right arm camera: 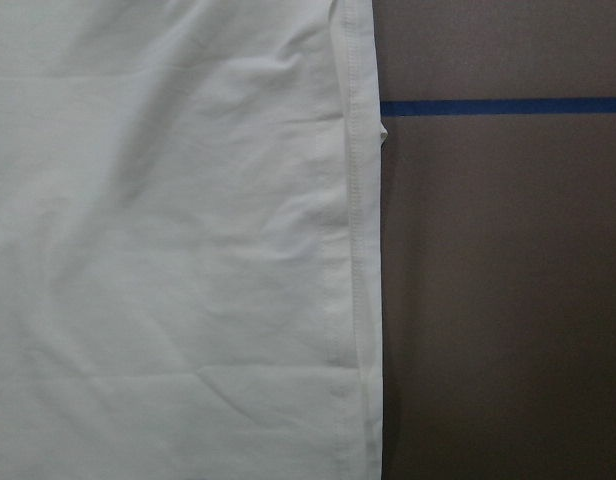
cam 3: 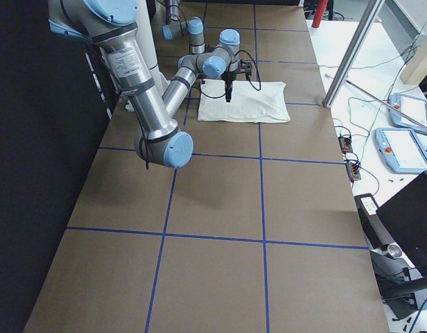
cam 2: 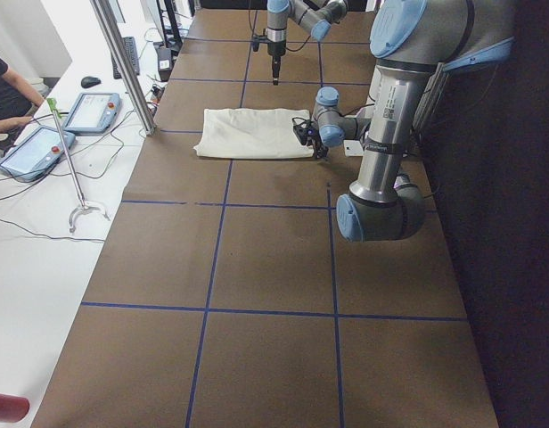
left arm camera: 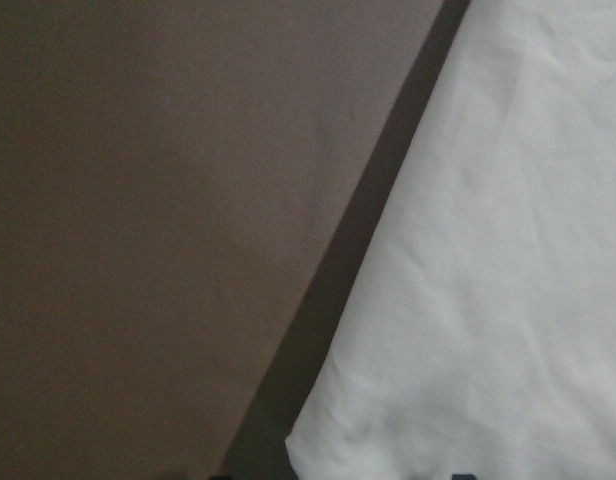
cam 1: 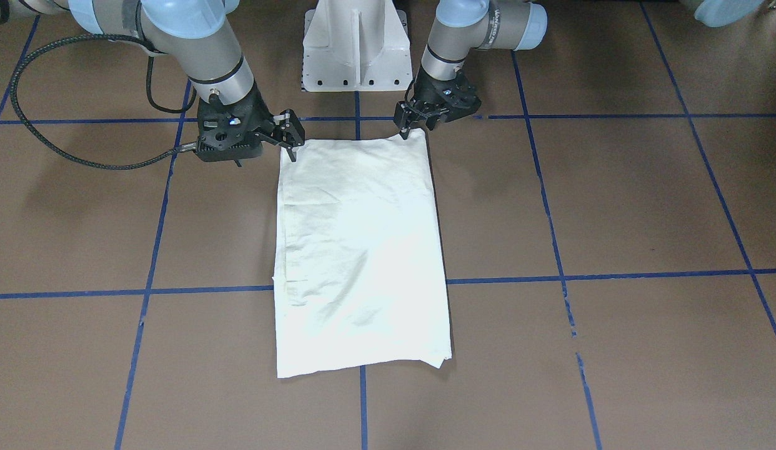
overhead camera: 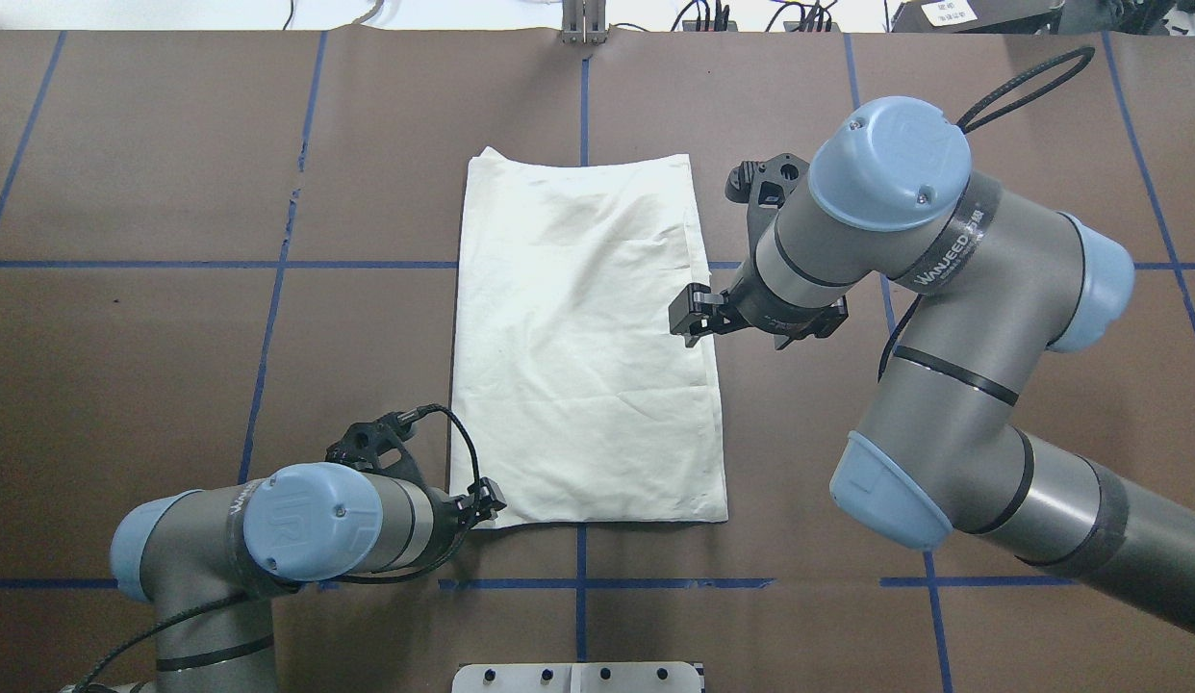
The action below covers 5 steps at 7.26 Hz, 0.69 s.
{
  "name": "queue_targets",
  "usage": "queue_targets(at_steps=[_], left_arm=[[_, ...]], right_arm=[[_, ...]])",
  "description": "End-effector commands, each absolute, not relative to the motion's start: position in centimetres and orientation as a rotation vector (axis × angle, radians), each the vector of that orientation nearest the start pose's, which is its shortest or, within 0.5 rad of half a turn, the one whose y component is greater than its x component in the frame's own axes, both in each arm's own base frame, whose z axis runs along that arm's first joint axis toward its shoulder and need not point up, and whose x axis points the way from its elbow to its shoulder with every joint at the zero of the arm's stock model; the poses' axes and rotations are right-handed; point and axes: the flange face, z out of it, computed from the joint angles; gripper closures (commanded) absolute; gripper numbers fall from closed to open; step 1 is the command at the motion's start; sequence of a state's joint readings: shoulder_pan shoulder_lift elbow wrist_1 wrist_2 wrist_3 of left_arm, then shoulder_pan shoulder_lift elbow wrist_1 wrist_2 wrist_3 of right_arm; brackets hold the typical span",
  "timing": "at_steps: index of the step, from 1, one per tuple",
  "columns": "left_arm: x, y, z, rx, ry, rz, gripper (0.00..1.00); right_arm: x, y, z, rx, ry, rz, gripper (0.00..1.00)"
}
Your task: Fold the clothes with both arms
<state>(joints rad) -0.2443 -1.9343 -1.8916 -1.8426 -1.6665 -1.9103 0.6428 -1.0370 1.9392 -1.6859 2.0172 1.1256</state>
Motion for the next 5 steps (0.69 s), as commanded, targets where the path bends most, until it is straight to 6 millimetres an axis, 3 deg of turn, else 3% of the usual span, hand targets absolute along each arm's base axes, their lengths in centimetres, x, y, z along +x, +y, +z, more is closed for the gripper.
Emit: queue_targets(at_steps=[1, 5], left_arm=[[54.62, -26.59, 28.76, -0.128, 0.955, -0.496, 0.33], [54.81, -26.56, 28.78, -0.126, 0.953, -0.494, 0.48]], right_arm=[[-42.08, -42.79, 21.44, 0.038, -0.878, 0.008, 0.00], [-42.01, -42.85, 21.62, 0.037, -0.876, 0.010, 0.00]])
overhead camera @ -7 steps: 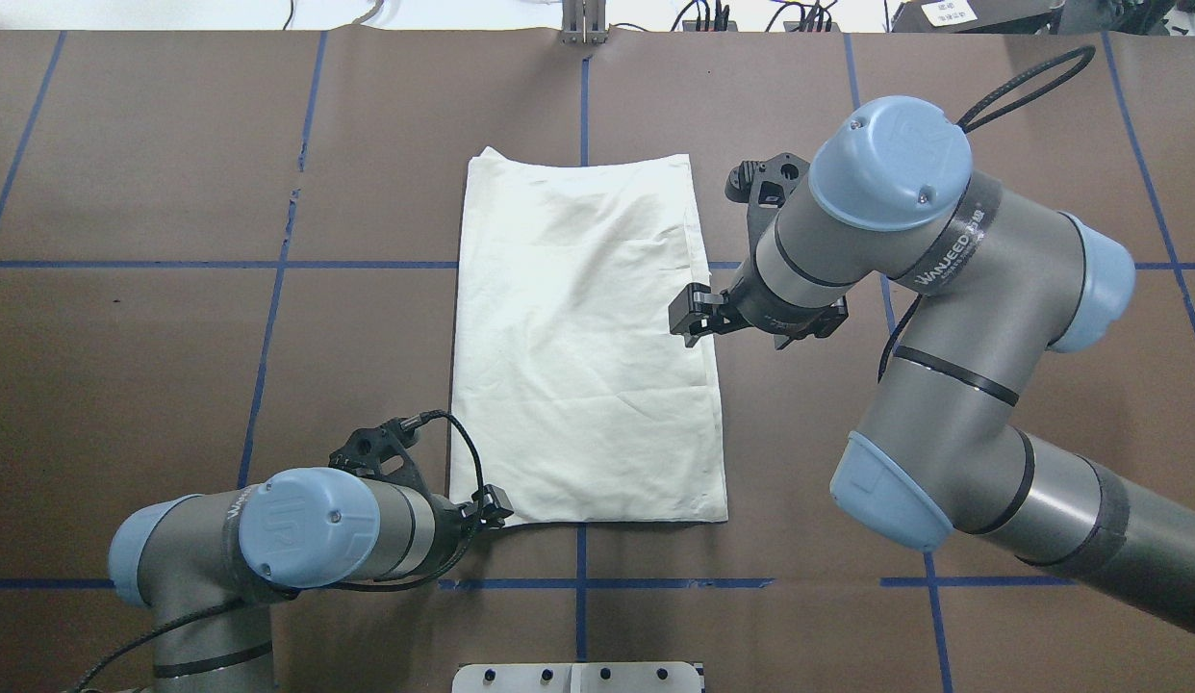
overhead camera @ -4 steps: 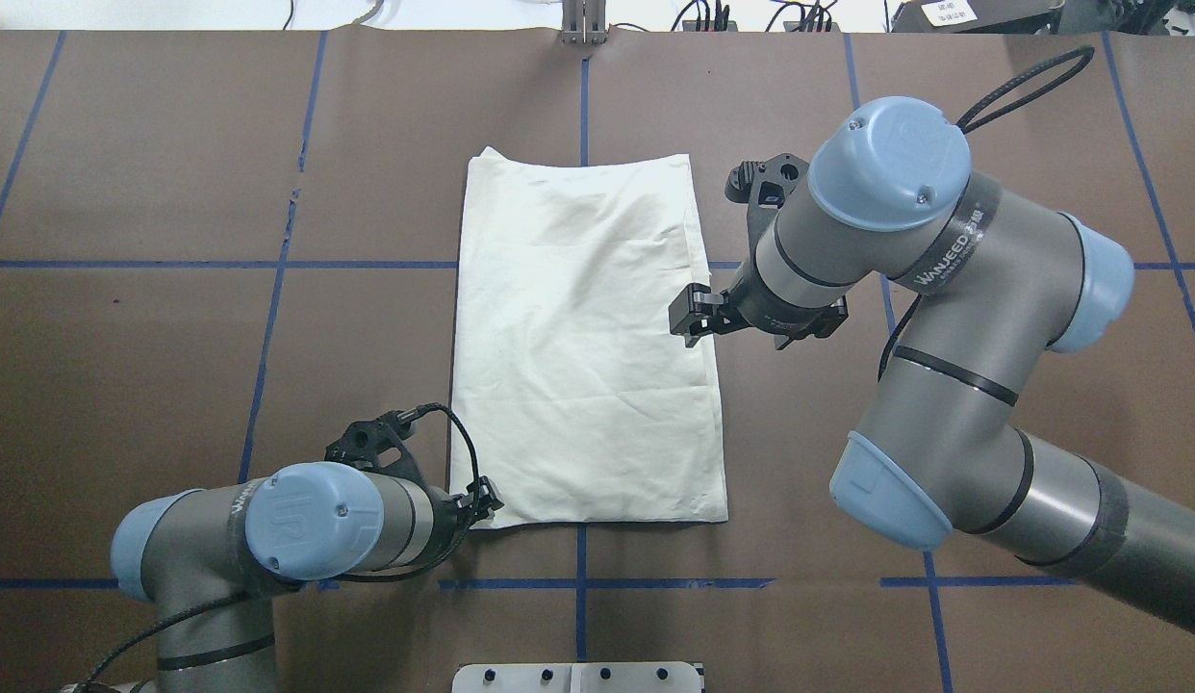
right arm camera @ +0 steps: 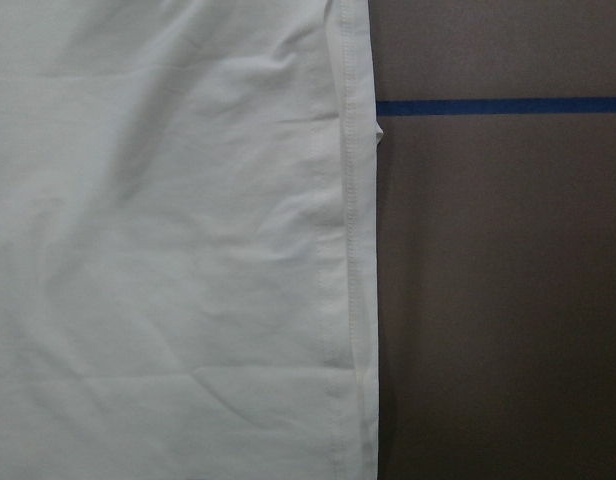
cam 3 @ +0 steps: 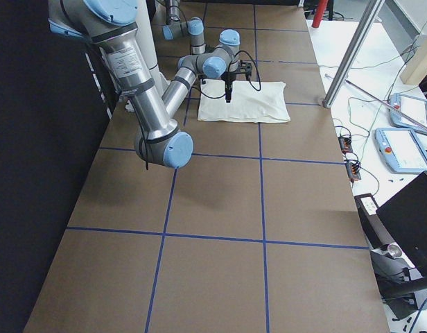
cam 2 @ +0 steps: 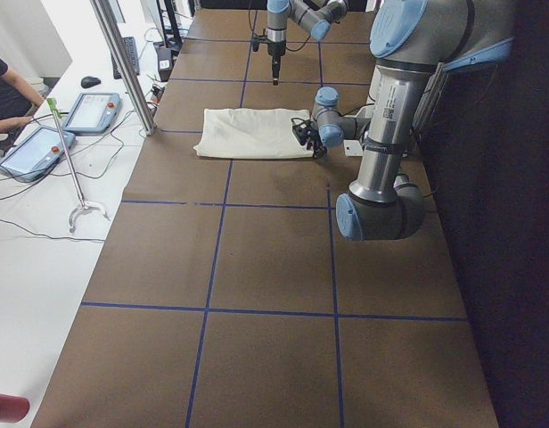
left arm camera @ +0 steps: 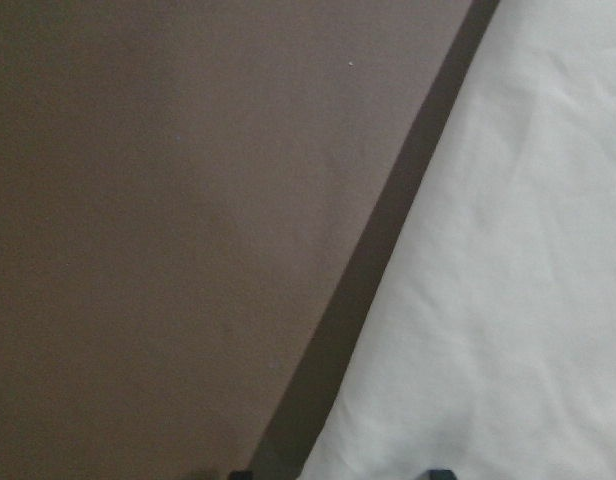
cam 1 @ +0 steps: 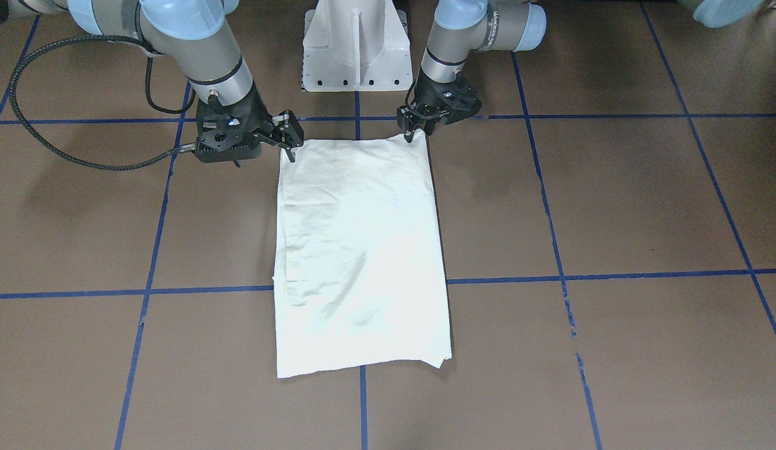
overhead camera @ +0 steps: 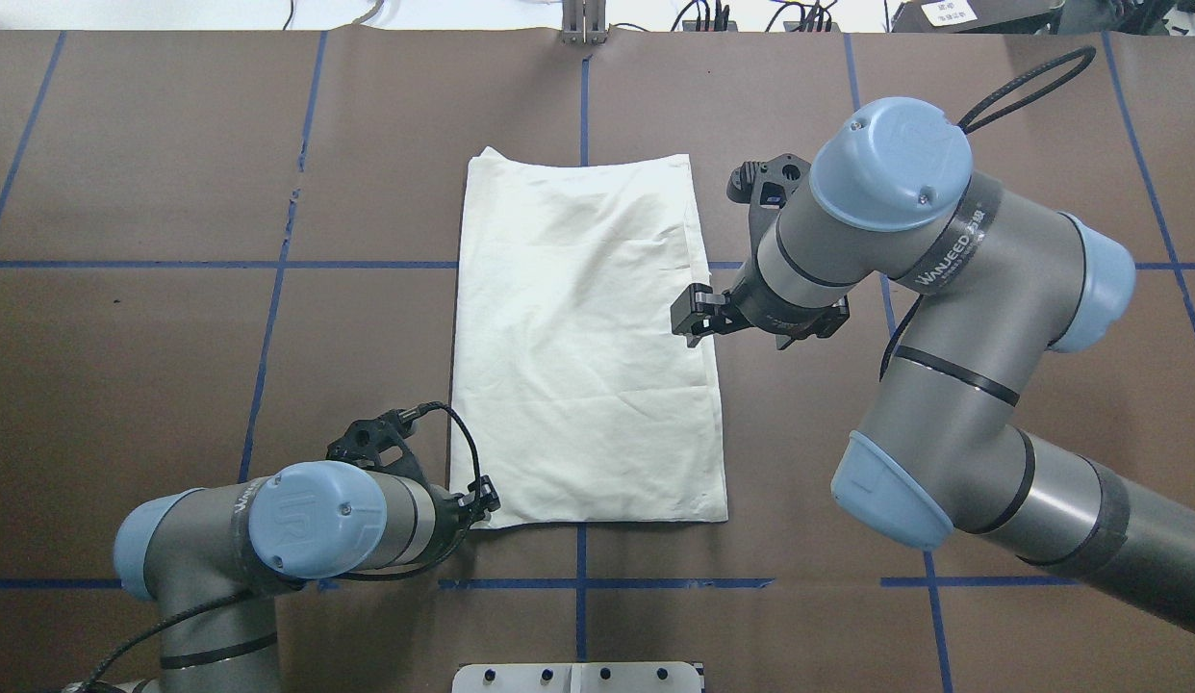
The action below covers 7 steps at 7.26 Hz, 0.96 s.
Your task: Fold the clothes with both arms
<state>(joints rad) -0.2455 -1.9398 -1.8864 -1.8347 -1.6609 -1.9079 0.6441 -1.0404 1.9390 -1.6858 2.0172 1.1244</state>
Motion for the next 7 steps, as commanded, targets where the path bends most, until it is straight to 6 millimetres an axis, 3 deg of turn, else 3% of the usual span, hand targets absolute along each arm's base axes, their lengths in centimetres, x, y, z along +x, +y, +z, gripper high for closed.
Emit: queue_targets(at_steps=[1, 3, 5, 7], left_arm=[[54.81, -26.56, 28.78, -0.126, 0.953, -0.494, 0.51], [54.89, -26.59, 28.91, -0.125, 0.950, -0.496, 0.52], [55.02, -26.80, 28.94, -0.109, 0.950, -0.504, 0.60], [55.09, -26.83, 28.81, -0.108, 0.953, -0.504, 0.78]], right_arm=[[-42.01, -42.85, 21.53, 0.038, -0.877, 0.010, 0.00], [-42.01, -42.85, 21.62, 0.037, -0.876, 0.010, 0.00], [-42.01, -42.85, 21.62, 0.037, -0.876, 0.010, 0.00], [-42.01, -42.85, 21.64, 0.036, -0.875, 0.011, 0.00]])
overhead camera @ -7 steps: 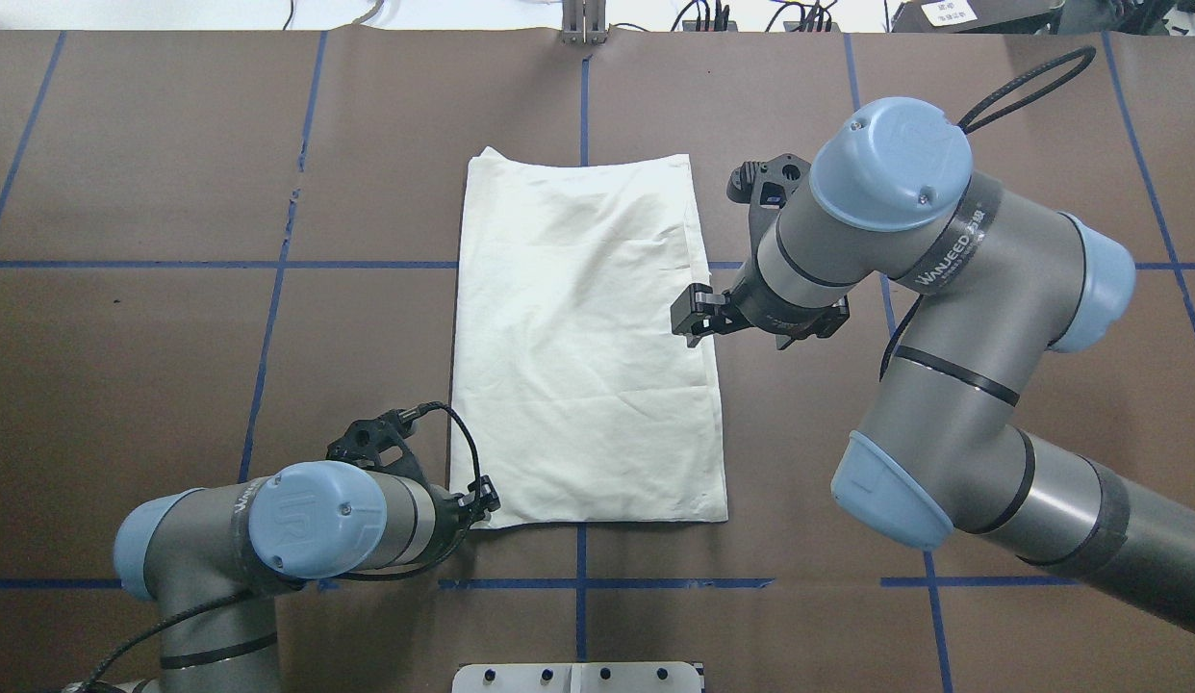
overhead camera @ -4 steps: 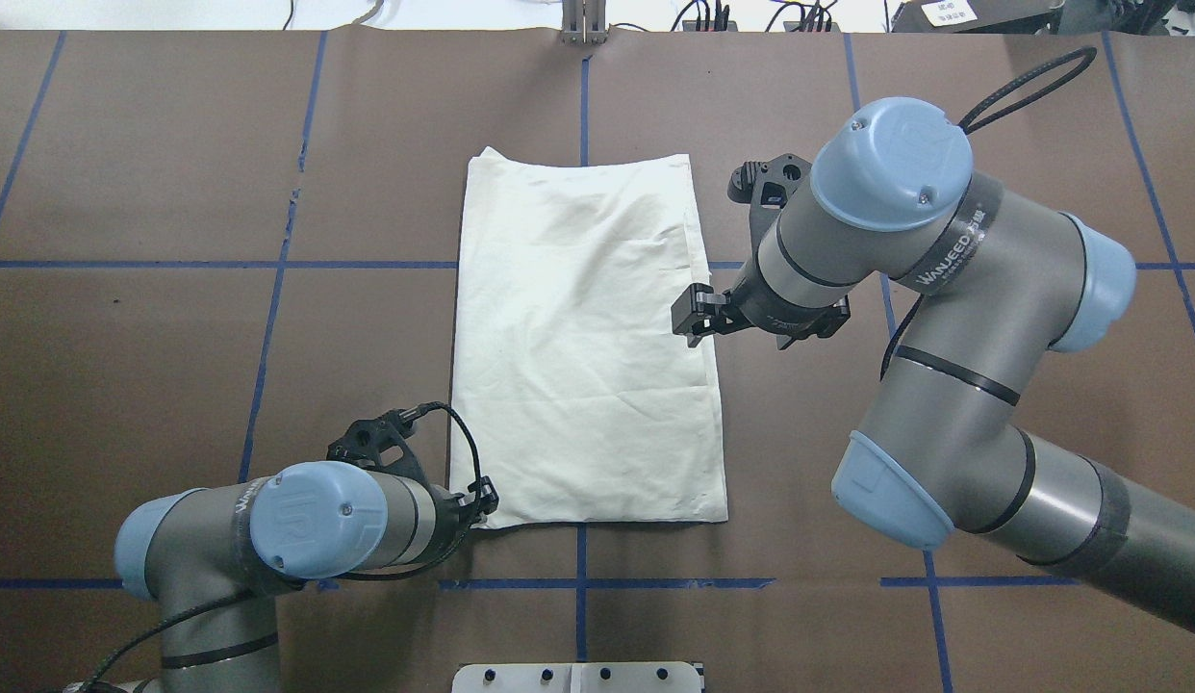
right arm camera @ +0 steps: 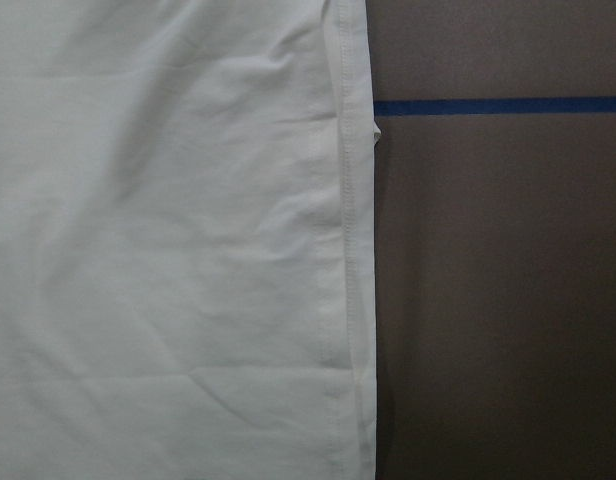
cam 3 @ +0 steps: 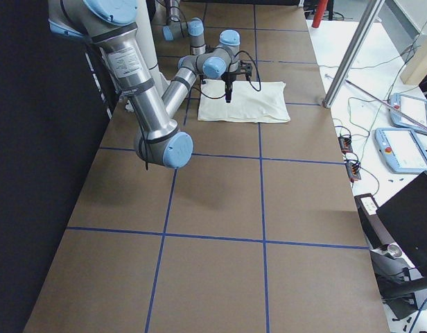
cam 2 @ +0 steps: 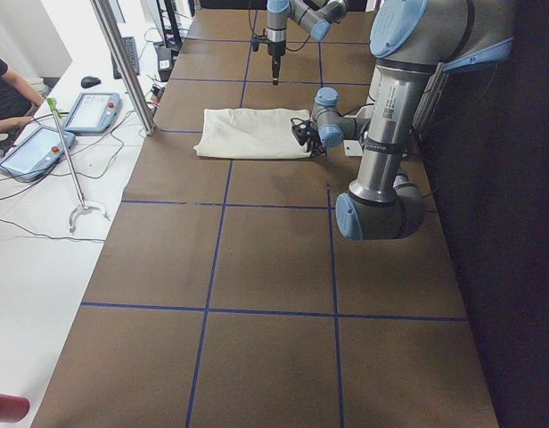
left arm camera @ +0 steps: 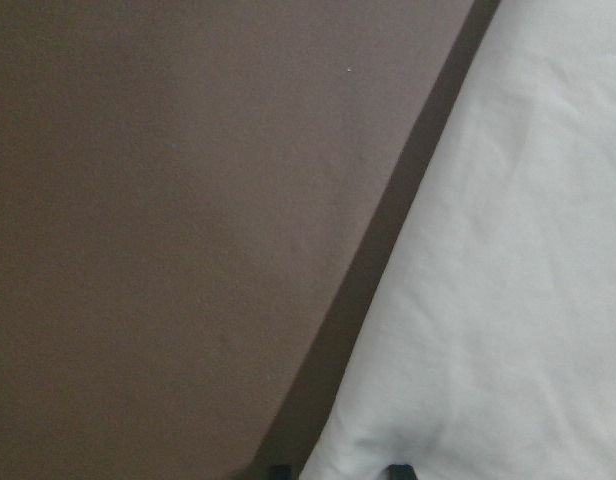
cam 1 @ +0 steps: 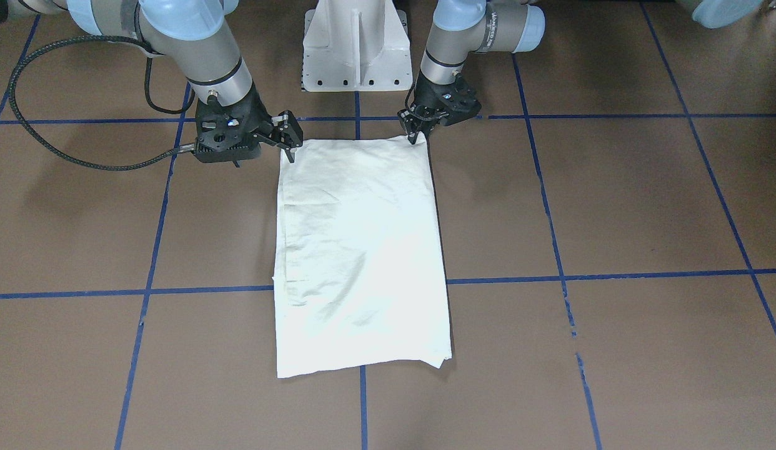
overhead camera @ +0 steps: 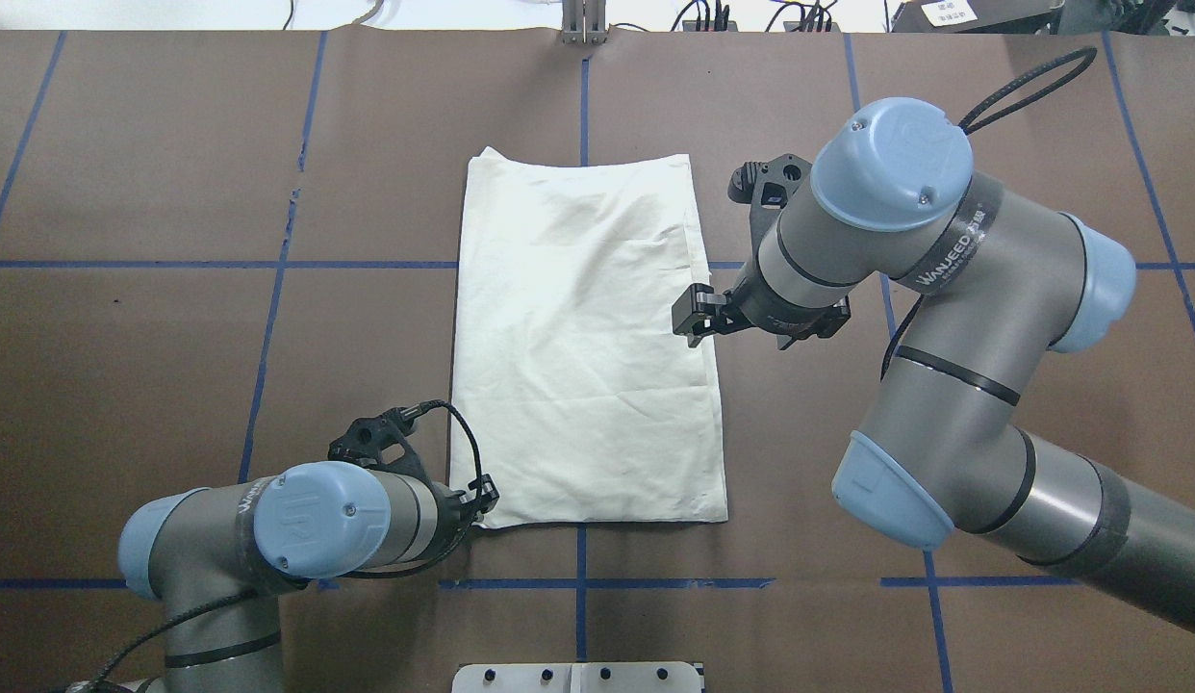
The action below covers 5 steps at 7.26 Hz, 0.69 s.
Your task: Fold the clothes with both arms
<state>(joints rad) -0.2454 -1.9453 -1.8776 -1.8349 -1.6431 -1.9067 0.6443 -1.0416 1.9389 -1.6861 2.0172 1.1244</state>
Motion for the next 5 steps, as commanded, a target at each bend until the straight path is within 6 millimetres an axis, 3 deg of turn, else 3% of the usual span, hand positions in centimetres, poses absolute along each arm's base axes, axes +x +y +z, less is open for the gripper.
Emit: queue_targets(at_steps=[1, 2, 5], left_arm=[[55.1, -26.8, 28.9, -0.108, 0.952, -0.504, 0.90], [55.1, -26.8, 28.9, -0.108, 0.950, -0.504, 1.00], [54.0, -26.5, 27.2, -0.109, 0.987, -0.483, 1.00]], right_arm=[[-42.0, -42.8, 21.6, 0.036, -0.875, 0.011, 0.00], [-42.0, -42.8, 21.6, 0.035, -0.875, 0.012, 0.00], [-42.4, -42.2, 21.4, 0.002, -0.883, 0.066, 0.00]])
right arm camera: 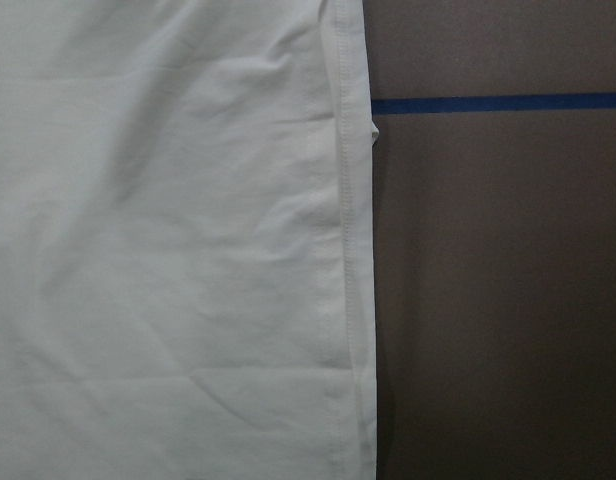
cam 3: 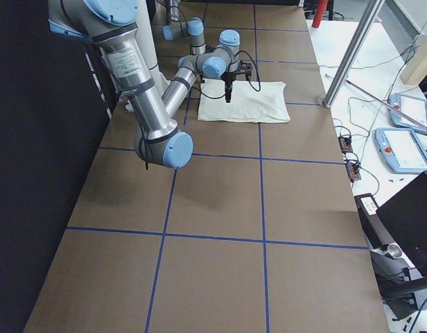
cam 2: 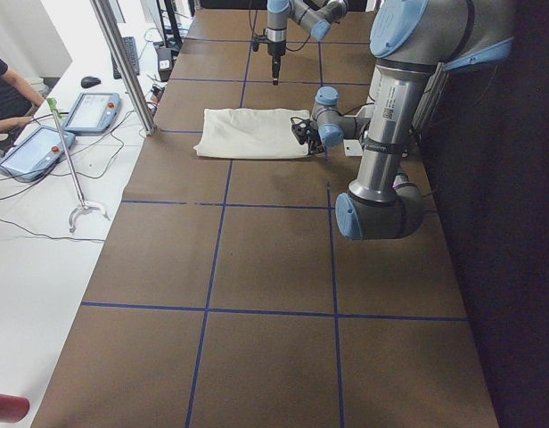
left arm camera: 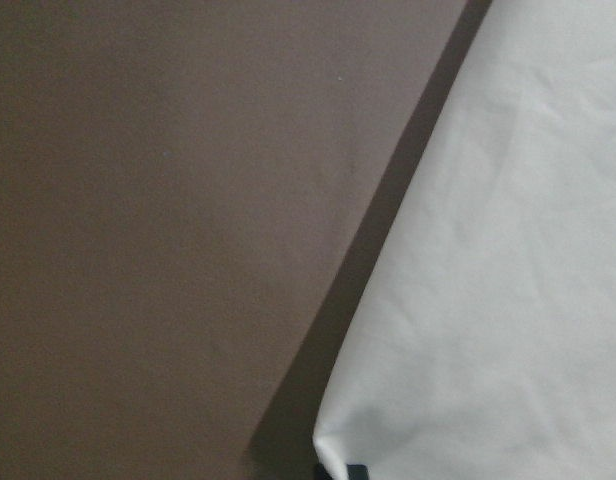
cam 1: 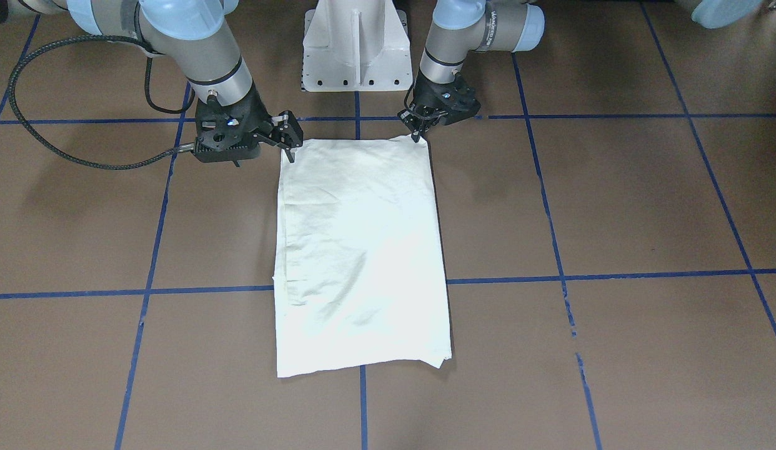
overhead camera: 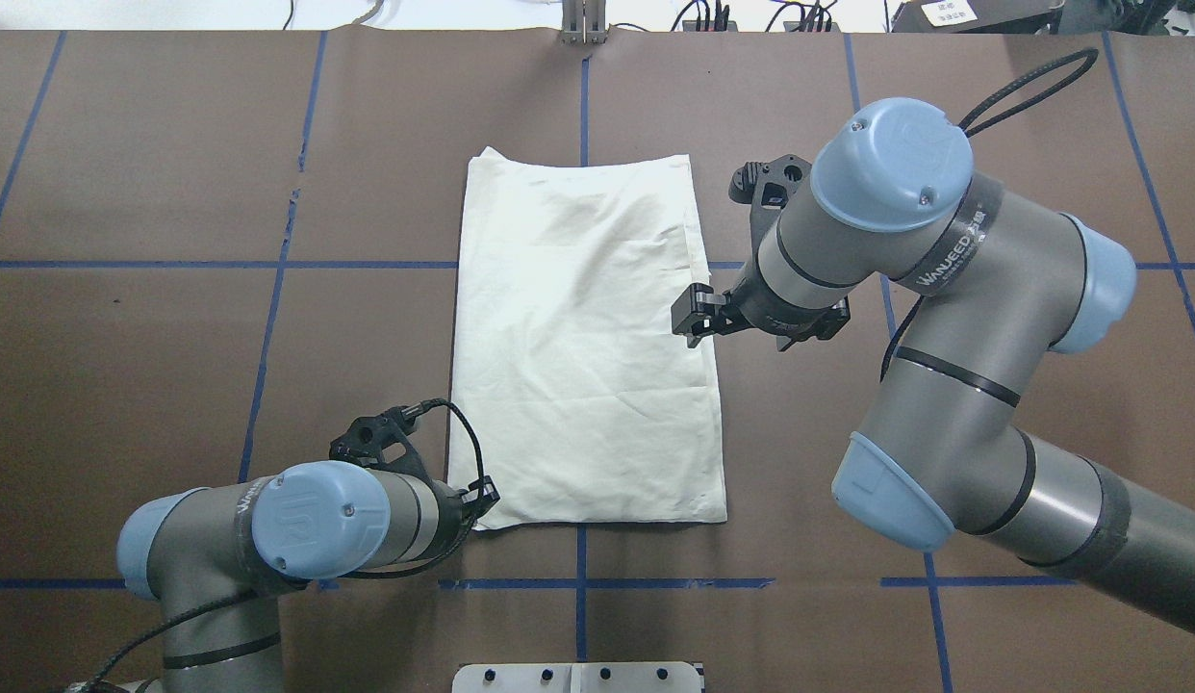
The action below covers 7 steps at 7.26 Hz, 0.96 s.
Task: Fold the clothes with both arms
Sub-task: 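Move the right gripper to the shirt's other near corner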
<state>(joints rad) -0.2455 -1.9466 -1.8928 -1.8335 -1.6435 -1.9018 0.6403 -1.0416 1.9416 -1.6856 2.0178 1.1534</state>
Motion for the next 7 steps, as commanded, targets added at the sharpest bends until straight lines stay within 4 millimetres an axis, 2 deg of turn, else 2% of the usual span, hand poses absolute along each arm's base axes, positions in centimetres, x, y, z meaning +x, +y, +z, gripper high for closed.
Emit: queue_targets(at_steps=[1, 3, 4, 5, 7], left_arm=[[53.2, -26.2, 26.2, -0.095, 0.993, -0.451, 1.00], [52.4, -25.9, 25.4, -0.076, 0.984, -0.410, 1.00], [52.4, -25.9, 25.3, -0.067, 0.986, -0.393, 1.00], [52.5, -26.0, 25.5, -0.066, 0.981, -0.390, 1.00], [52.6, -25.9, 25.5, -0.068, 0.982, -0.388, 1.00]], right_arm=[[-43.4, -41.1, 21.2, -0.040, -0.886, 0.124, 0.00], [-47.3, -36.9, 20.6, -0.082, -0.926, 0.235, 0.00], [-49.4, -34.4, 21.5, -0.109, -0.920, 0.306, 0.00], [-51.0, -32.8, 22.4, -0.088, -0.909, 0.324, 0.00], [-53.8, -31.4, 24.6, -0.109, -0.862, 0.448, 0.00]])
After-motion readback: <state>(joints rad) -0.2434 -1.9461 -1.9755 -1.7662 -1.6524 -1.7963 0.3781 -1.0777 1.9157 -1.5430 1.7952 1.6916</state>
